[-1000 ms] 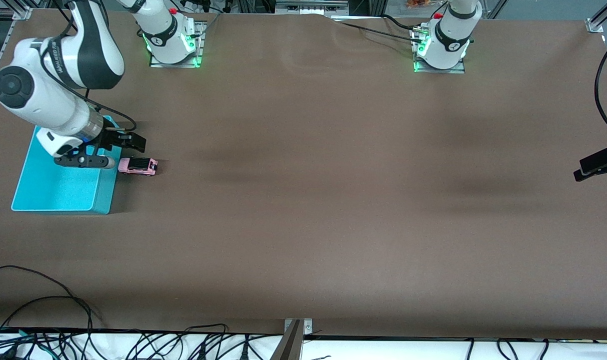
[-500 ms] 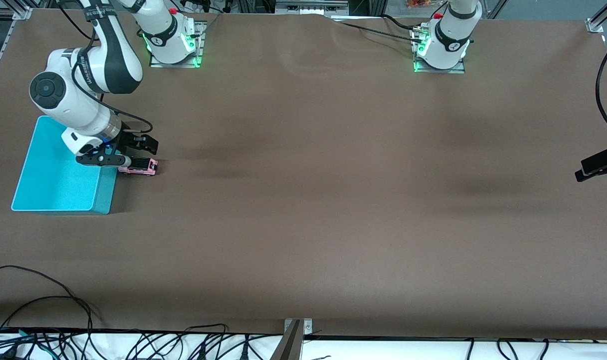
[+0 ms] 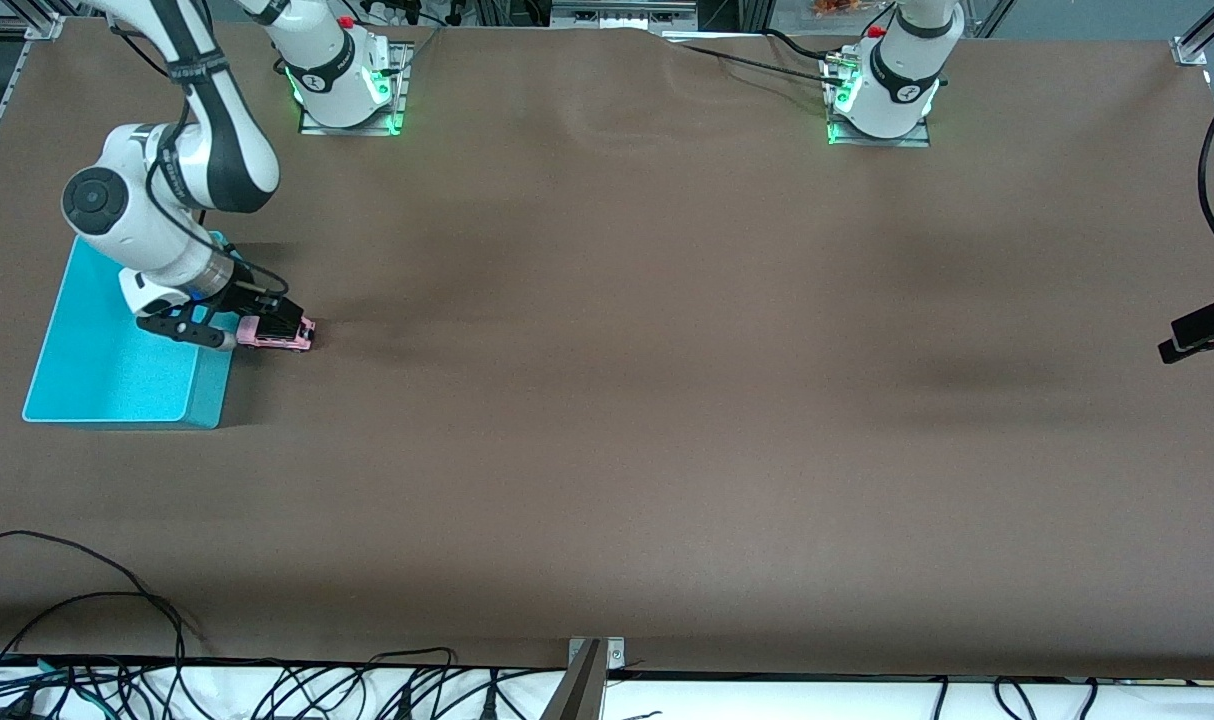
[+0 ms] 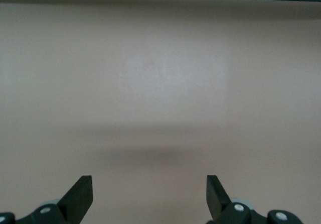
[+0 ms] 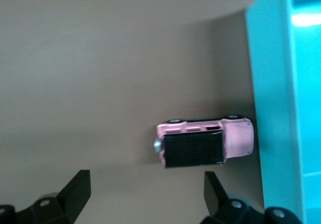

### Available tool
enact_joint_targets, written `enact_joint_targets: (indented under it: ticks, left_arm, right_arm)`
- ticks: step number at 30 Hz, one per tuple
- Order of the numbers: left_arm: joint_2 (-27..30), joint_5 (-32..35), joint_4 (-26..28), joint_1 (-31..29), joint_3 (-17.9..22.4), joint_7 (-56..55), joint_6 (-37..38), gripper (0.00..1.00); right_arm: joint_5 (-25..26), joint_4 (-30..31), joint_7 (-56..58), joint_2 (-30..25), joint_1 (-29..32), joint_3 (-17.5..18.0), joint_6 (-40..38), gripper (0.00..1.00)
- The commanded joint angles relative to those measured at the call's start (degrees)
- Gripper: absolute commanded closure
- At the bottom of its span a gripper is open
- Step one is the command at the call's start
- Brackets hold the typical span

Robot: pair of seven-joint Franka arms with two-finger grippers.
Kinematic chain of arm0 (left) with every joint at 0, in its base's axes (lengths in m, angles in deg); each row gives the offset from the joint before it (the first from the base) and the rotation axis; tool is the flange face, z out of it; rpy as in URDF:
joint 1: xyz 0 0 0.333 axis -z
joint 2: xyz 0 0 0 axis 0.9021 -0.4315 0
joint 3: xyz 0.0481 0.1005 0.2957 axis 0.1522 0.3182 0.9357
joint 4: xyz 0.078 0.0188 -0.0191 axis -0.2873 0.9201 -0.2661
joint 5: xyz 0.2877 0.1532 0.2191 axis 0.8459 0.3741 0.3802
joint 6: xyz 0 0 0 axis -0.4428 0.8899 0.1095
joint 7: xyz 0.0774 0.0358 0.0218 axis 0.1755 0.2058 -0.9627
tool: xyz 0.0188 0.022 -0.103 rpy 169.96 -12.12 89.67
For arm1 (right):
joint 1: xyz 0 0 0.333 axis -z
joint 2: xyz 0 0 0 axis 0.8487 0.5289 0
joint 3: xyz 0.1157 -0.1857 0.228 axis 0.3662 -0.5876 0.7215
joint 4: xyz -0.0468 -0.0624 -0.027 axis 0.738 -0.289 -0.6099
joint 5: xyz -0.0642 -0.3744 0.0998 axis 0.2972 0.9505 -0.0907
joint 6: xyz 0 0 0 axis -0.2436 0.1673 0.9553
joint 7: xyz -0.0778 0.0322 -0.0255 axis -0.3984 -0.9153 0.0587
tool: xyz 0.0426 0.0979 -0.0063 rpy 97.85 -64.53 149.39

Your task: Wind and store pink jeep toy

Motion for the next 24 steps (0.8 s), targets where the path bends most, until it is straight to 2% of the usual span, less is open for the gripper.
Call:
enact_joint_targets:
  ticks: [1,10,15,20,24]
  left_arm:
    - [0.55,-1.2,0.14,-0.35,-0.03,1.63,0.46,0.0]
    - [0.29,-0.68,0.48,-0.08,-0.03,1.11,0.37,0.0]
    - [-0.06,5.03,0.49,0.53,-0.56,1.19,0.28,0.0]
    - [-0.15,5.39,0.66,1.67,-0.56,1.2,0.2,0.0]
    - [-0.15,5.48,0.66,2.81,-0.47,1.02,0.02,0.0]
  right_arm:
    - [0.55,0.4,-4.71,0.7,2.16,0.8,1.23,0.0]
    - [0.64,0.4,-23.34,3.25,2.17,0.89,5.53,0.0]
    - [0.47,0.4,-32.39,3.69,2.17,0.89,5.45,0.0]
    - [0.29,0.75,-43.72,3.78,2.17,0.89,5.62,0.0]
    - [0.29,1.19,-48.13,4.57,2.17,0.89,6.15,0.0]
